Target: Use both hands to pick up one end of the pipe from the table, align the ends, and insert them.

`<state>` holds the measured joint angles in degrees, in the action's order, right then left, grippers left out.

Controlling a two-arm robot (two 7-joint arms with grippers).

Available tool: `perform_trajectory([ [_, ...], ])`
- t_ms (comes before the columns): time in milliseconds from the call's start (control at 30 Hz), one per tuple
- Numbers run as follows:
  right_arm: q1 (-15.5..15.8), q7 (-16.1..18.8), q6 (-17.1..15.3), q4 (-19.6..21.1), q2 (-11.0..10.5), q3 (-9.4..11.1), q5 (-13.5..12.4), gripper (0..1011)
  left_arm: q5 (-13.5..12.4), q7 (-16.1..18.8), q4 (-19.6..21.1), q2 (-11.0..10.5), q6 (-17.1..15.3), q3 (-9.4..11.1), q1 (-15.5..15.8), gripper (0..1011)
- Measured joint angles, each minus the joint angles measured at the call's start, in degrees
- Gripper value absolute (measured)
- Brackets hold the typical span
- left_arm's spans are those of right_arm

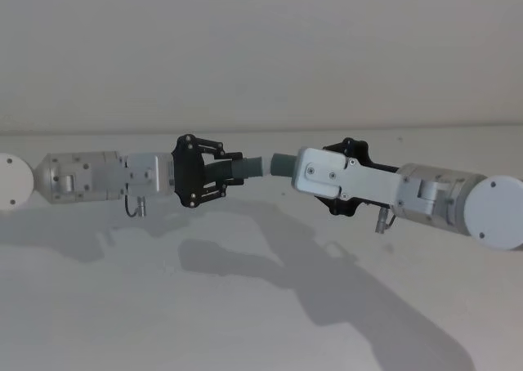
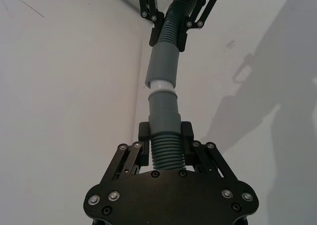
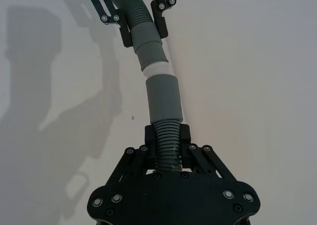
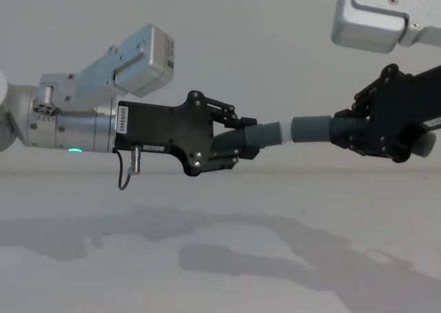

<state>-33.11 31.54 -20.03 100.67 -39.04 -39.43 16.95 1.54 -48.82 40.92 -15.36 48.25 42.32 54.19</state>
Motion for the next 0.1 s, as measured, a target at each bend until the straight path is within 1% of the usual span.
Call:
perform_trajectory([
  [100, 0.0, 0.0, 0.0, 0.0, 0.0, 0.0, 0.0, 245, 0.0, 0.0, 0.0, 0.0, 0.0, 0.0, 0.0, 340],
])
